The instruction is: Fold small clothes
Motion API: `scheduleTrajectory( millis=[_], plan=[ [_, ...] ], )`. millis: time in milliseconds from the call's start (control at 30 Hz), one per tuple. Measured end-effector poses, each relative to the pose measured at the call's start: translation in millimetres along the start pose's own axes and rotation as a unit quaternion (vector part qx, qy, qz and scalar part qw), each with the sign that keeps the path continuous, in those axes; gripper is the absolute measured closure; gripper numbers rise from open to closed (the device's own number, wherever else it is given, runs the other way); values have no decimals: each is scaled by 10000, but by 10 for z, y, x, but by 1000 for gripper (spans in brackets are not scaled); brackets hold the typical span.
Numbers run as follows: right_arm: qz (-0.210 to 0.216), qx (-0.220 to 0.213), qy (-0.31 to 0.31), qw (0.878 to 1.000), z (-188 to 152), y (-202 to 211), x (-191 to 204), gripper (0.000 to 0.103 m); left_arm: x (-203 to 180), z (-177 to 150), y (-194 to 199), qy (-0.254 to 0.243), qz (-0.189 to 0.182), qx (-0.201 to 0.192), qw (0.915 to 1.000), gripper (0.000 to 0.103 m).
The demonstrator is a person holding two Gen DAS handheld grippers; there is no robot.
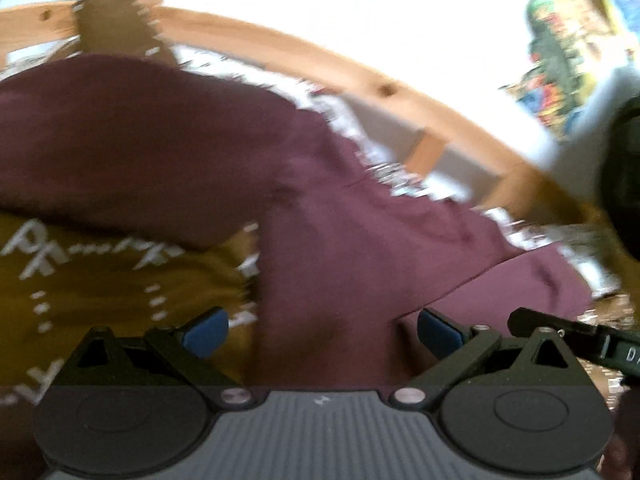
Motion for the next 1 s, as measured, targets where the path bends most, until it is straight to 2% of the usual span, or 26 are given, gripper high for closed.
scheduleTrajectory(
  millis=[100,200,300,367,467,567,633,700,767,833,900,967,1000],
  plan=[
    [-179,-273,-38,9995,86,218,-253,9,-167,2,-69,-320,-174,-83,9993,1],
    [-609,-524,-138,9967,265,397,-620,3,-323,-73,-247,-624,-277,71,9976,1],
    [-947,-677,-364,9925,548,453,-1090,1,-438,-214,-457,-853,-449,506,9941,1],
    [-1089,-616,-518,9908,715,389,-1414,1,-473,-308,-522,-1019,-479,605,9918,1],
    [-1241,-367,-1068,9858,922,215,-1906,1,-539,-378,-558,-1403,-316,474,9885,1],
    [-1143,-204,-1977,9734,1066,98,-2304,1,-615,-380,-578,-1547,-414,408,9863,0],
    [-1055,-62,-2360,9660,1147,12,-2477,3,-611,-369,-609,-1516,-384,427,9868,0],
    [-1141,299,-2372,9643,1205,-130,-2562,15,-588,-352,-657,-1458,-354,478,9875,1],
    [-1394,502,-2098,9664,1254,-222,-2574,24,-555,-338,-690,-1459,-246,502,9877,1],
    [-1532,528,-1760,9710,1300,-284,-2530,45,-556,-359,-733,-1662,-58,577,9844,1],
    [-1690,409,-1438,9742,1333,-289,-2495,79,-584,-385,-750,-1898,69,580,9801,1],
    [-1865,248,-1152,9754,1355,-262,-2459,89,-601,-406,-757,-2011,136,554,9779,1],
    [-1935,151,-981,9761,1378,-231,-2434,89,-603,-404,-758,-2020,151,548,9777,1]
  ],
)
Point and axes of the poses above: each gripper's, at about its wrist camera, not at the fingertips, and y roughly against the way its jaws point, x to its left, z to its top, the point moved 10 cm from there along -y, roughly the way its jaws point, and after that the axes turned 11 degrees about x, right-handed, at the moved point
